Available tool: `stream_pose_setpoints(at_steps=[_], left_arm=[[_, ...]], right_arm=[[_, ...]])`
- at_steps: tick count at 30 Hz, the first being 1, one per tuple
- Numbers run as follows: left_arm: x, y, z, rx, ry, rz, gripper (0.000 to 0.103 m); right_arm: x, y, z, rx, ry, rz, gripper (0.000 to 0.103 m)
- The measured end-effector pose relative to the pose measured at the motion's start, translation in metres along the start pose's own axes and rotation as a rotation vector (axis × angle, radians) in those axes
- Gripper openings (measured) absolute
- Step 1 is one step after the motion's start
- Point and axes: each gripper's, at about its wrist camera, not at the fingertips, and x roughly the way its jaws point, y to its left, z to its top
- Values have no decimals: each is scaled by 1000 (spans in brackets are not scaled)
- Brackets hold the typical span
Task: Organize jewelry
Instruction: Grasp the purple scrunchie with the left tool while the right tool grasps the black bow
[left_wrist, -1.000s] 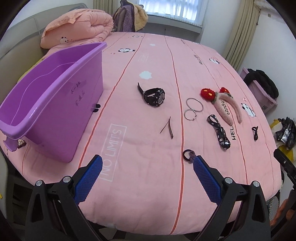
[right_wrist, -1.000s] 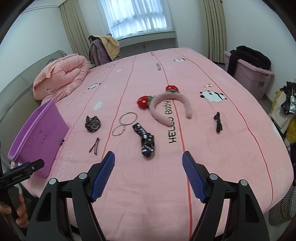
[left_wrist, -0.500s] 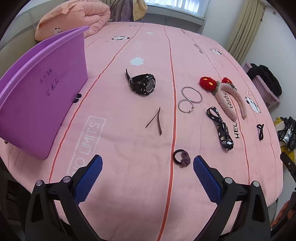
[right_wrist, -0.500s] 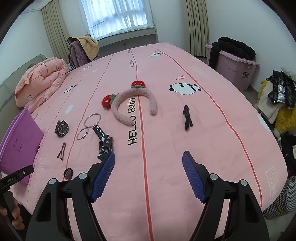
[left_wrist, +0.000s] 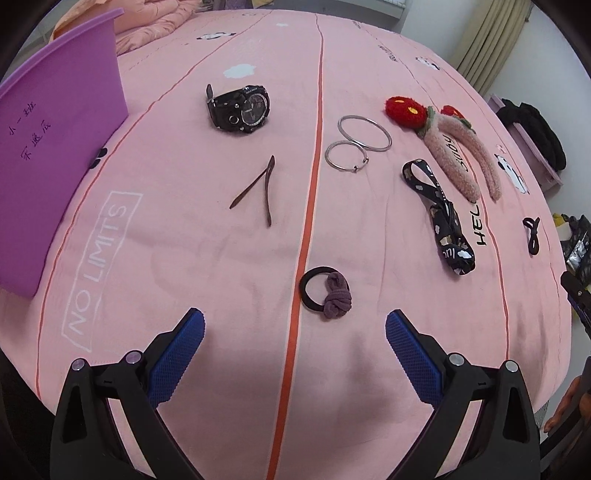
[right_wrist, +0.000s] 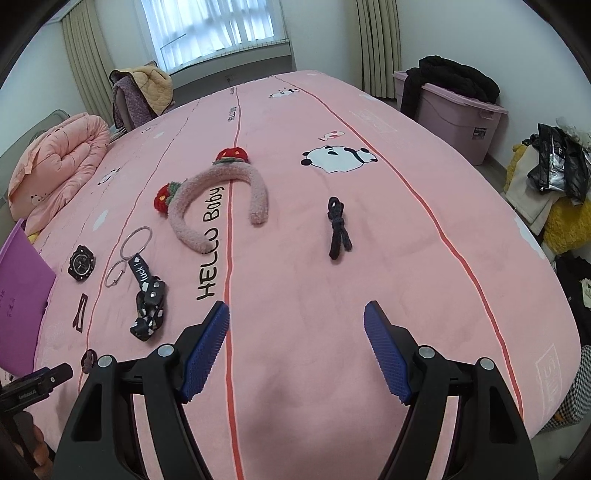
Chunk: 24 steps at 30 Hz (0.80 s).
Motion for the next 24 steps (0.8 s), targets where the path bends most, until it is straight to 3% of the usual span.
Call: stream_pose_setpoints(at_steps=[15,24], left_arm=[[32,-14,-1,-29,10,73,97],[46,-22,3,-9,19,105,97]], right_arm=[[90,-21,49,-23,66,-72,72],[120,-30,50,-9,89,-84,72]])
